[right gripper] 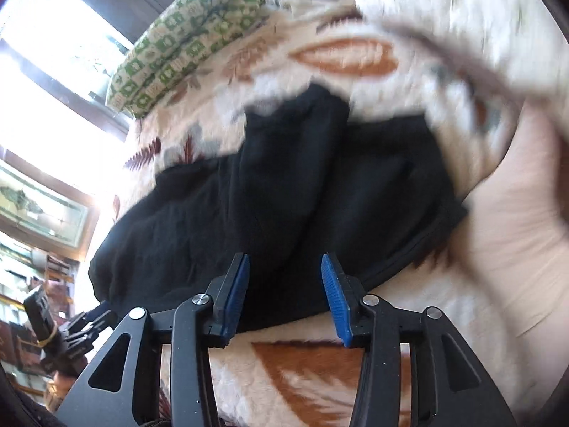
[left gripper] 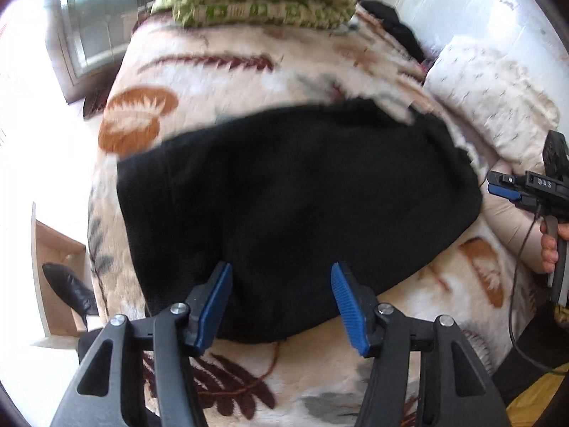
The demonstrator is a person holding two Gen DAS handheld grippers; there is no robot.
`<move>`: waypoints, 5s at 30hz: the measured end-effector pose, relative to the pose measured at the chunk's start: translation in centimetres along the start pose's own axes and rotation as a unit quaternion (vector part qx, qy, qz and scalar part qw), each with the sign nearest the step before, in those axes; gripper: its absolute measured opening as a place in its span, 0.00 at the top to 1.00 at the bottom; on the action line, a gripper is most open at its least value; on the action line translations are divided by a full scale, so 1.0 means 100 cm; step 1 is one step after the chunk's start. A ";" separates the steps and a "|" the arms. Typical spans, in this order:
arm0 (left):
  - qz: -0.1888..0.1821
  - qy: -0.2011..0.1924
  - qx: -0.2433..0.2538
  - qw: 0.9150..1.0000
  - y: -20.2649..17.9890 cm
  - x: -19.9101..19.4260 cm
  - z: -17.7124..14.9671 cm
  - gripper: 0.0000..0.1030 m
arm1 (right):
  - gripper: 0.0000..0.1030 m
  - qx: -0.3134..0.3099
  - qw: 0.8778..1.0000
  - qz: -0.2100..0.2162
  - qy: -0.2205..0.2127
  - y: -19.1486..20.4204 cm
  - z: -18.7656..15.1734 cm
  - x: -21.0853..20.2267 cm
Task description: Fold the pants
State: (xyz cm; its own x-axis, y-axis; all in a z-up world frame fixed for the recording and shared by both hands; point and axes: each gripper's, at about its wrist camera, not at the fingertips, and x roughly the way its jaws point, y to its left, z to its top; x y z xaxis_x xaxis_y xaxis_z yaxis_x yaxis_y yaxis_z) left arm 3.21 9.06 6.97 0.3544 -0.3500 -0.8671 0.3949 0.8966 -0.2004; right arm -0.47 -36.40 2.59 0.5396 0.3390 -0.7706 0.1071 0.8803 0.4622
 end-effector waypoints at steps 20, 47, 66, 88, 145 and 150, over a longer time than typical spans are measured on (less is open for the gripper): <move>-0.158 0.059 0.052 0.984 -0.191 0.109 0.092 0.43 | 0.42 0.019 0.999 0.032 0.010 -0.038 0.088 0.029; -0.259 0.047 0.086 0.961 -0.259 0.109 0.093 0.85 | 0.90 -0.104 0.993 0.023 0.052 -0.026 0.129 0.051; -0.147 0.038 0.115 0.982 -0.217 0.083 0.060 0.59 | 0.50 -0.113 0.984 -0.077 0.116 -0.061 0.069 0.039; 0.003 0.018 0.015 1.000 -0.069 0.063 0.048 0.62 | 0.72 -0.158 0.963 -0.175 0.127 -0.048 0.044 0.046; -0.050 0.054 0.079 0.994 -0.242 0.147 0.071 0.49 | 0.45 -0.111 0.987 -0.033 0.115 -0.080 0.062 0.053; -0.053 0.049 0.096 0.993 -0.249 0.144 0.070 0.42 | 0.37 -0.129 0.980 -0.014 0.152 -0.078 0.055 0.076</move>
State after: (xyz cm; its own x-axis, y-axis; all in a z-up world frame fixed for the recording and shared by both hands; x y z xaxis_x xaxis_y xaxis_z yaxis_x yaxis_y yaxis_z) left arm 4.41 -20.16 2.63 0.2221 -0.4025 -0.8880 0.5833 0.7847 -0.2098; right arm 7.37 -42.50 -4.49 0.2614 0.3631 -0.8943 -0.1171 0.9316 0.3440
